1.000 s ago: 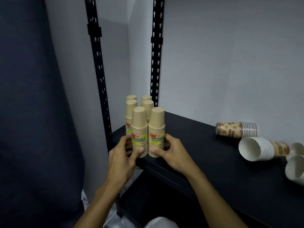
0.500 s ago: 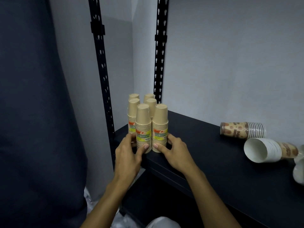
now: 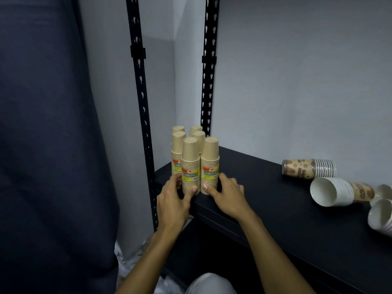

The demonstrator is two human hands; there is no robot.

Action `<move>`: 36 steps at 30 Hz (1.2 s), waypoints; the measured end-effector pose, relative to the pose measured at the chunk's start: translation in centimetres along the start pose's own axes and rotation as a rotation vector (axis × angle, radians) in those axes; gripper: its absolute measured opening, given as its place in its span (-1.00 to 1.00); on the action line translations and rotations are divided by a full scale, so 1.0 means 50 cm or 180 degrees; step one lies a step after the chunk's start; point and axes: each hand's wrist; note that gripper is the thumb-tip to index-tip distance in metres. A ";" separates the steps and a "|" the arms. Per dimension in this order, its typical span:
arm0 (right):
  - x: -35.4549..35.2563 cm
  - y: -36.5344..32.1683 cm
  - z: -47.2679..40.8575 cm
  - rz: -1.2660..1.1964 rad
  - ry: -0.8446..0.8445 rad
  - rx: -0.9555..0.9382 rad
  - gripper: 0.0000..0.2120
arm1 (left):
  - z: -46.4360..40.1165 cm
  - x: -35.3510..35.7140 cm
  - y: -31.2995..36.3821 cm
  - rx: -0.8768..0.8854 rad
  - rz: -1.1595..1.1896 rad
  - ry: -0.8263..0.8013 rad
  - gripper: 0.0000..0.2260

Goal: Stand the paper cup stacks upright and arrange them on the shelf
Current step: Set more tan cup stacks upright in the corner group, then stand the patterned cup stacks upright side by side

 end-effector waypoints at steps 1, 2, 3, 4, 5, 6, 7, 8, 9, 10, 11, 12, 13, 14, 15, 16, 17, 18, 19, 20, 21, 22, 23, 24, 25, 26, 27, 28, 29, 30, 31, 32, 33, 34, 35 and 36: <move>0.000 -0.001 0.000 0.0021 0.0004 0.0010 -0.53 | 0.000 0.001 0.000 0.0000 -0.0029 -0.0005 -0.46; -0.001 -0.002 0.001 0.0053 0.0011 0.0000 -0.53 | -0.001 0.001 0.000 -0.0010 -0.0051 -0.0012 -0.46; -0.001 -0.004 0.002 0.0089 0.0010 -0.0011 -0.53 | -0.001 0.002 0.001 -0.0031 -0.0072 -0.0032 -0.48; -0.002 -0.007 0.003 0.0114 0.0009 -0.0015 -0.53 | -0.002 0.002 0.003 -0.0047 -0.0090 -0.0060 -0.49; -0.003 -0.010 0.004 0.0133 0.0006 -0.0009 -0.54 | -0.002 0.001 0.005 -0.0056 -0.0099 -0.0094 -0.50; -0.004 -0.012 0.006 0.0145 0.0005 0.0002 -0.53 | 0.000 -0.001 0.007 -0.0063 -0.0079 -0.0130 -0.51; -0.006 -0.014 0.009 0.0154 0.0017 0.0003 -0.51 | 0.004 -0.002 0.010 -0.0090 -0.0033 -0.0161 -0.51; -0.008 -0.015 0.014 0.0165 0.0035 -0.0002 -0.48 | 0.009 -0.005 0.013 -0.0143 0.0025 -0.0184 -0.49; -0.011 -0.016 0.022 0.0202 0.0043 -0.0017 -0.44 | 0.018 -0.007 0.017 -0.0201 0.0064 -0.0197 -0.48; -0.015 -0.016 0.031 0.0261 0.0034 -0.0040 -0.40 | 0.028 -0.009 0.020 -0.0240 0.0075 -0.0190 -0.46; -0.020 -0.015 0.042 0.0359 0.0007 -0.0078 -0.36 | 0.039 -0.011 0.022 -0.0252 0.0060 -0.0152 -0.45; -0.028 -0.012 0.054 0.0481 -0.0034 -0.0117 -0.33 | 0.050 -0.012 0.027 -0.0245 0.0020 -0.0089 -0.44; -0.037 -0.008 0.066 0.0608 -0.0085 -0.0136 -0.32 | 0.061 -0.013 0.034 -0.0234 -0.0035 -0.0015 -0.46; -0.047 -0.002 0.078 0.0714 -0.0115 -0.0147 -0.33 | 0.070 -0.014 0.042 -0.0228 -0.0099 0.0044 -0.49; -0.058 0.004 0.090 0.0797 -0.0130 -0.0153 -0.36 | 0.078 -0.016 0.051 -0.0220 -0.0179 0.0083 -0.53; -0.069 0.012 0.101 0.0863 -0.0146 -0.0152 -0.37 | 0.085 -0.017 0.059 -0.0177 -0.0301 0.0102 -0.59; -0.085 0.020 0.114 0.0918 -0.0163 -0.0144 -0.37 | 0.092 -0.016 0.069 -0.0075 -0.0473 0.0088 -0.66; -0.099 0.027 0.123 0.0959 -0.0179 -0.0144 -0.38 | 0.096 -0.017 0.078 0.0059 -0.0672 0.0033 -0.73; -0.116 0.038 0.133 0.0997 -0.0169 -0.0136 -0.38 | 0.101 -0.016 0.089 0.0207 -0.0836 -0.0086 -0.79; -0.136 0.052 0.145 0.1034 -0.0127 -0.0112 -0.38 | 0.105 -0.012 0.101 0.0358 -0.0946 -0.0263 -0.85; -0.157 0.069 0.155 0.1074 -0.0068 -0.0089 -0.39 | 0.109 -0.007 0.112 0.0494 -0.1005 -0.0476 -0.88; -0.179 0.088 0.167 0.1116 0.0015 -0.0058 -0.41 | 0.113 0.001 0.122 0.0621 -0.1009 -0.0701 -0.89; -0.203 0.108 0.179 0.1147 0.0116 -0.0016 -0.43 | 0.117 0.010 0.132 0.0740 -0.0962 -0.0927 -0.89; -0.228 0.129 0.191 0.1176 0.0227 0.0023 -0.46 | 0.120 0.021 0.144 0.0836 -0.0868 -0.1159 -0.87; -0.254 0.148 0.204 0.1221 0.0320 0.0063 -0.49 | 0.123 0.033 0.157 0.0906 -0.0751 -0.1395 -0.85; -0.278 0.166 0.216 0.1280 0.0392 0.0100 -0.52 | 0.125 0.048 0.169 0.0954 -0.0633 -0.1643 -0.82; -0.302 0.183 0.229 0.1340 0.0449 0.0129 -0.54 | 0.126 0.064 0.182 0.1002 -0.0539 -0.1891 -0.79; -0.324 0.198 0.243 0.1393 0.0496 0.0153 -0.57 | 0.128 0.081 0.195 0.1066 -0.0484 -0.2123 -0.76; -0.346 0.212 0.257 0.1439 0.0535 0.0181 -0.59 | 0.131 0.100 0.209 0.1142 -0.0458 -0.2318 -0.72; -0.366 0.225 0.271 0.1482 0.0571 0.0198 -0.62 | 0.135 0.119 0.224 0.1220 -0.0439 -0.2462 -0.70; -0.384 0.237 0.284 0.1536 0.0602 0.0211 -0.65 | 0.140 0.138 0.239 0.1285 -0.0412 -0.2566 -0.68; -0.401 0.247 0.298 0.1633 0.0648 0.0217 -0.68 | 0.147 0.156 0.253 0.1342 -0.0375 -0.2633 -0.66; -0.415 0.256 0.312 0.1783 0.0730 0.0231 -0.71 | 0.154 0.173 0.268 0.1385 -0.0330 -0.2679 -0.64; -0.427 0.266 0.326 0.1970 0.0867 0.0254 -0.72 | 0.161 0.189 0.282 0.1400 -0.0277 -0.2722 -0.61; -0.435 0.276 0.338 0.2168 0.1054 0.0303 -0.74 | 0.168 0.203 0.296 0.1385 -0.0198 -0.2755 -0.57; -0.442 0.283 0.349 0.2339 0.1275 0.0398 -0.76 | 0.174 0.217 0.310 0.1337 -0.0090 -0.2774 -0.53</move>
Point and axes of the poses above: each hand's wrist, its own z-axis away from the middle knuckle, its own x-axis out of the palm, y = z × x, and after that the axes turned 14 degrees about y, right-handed
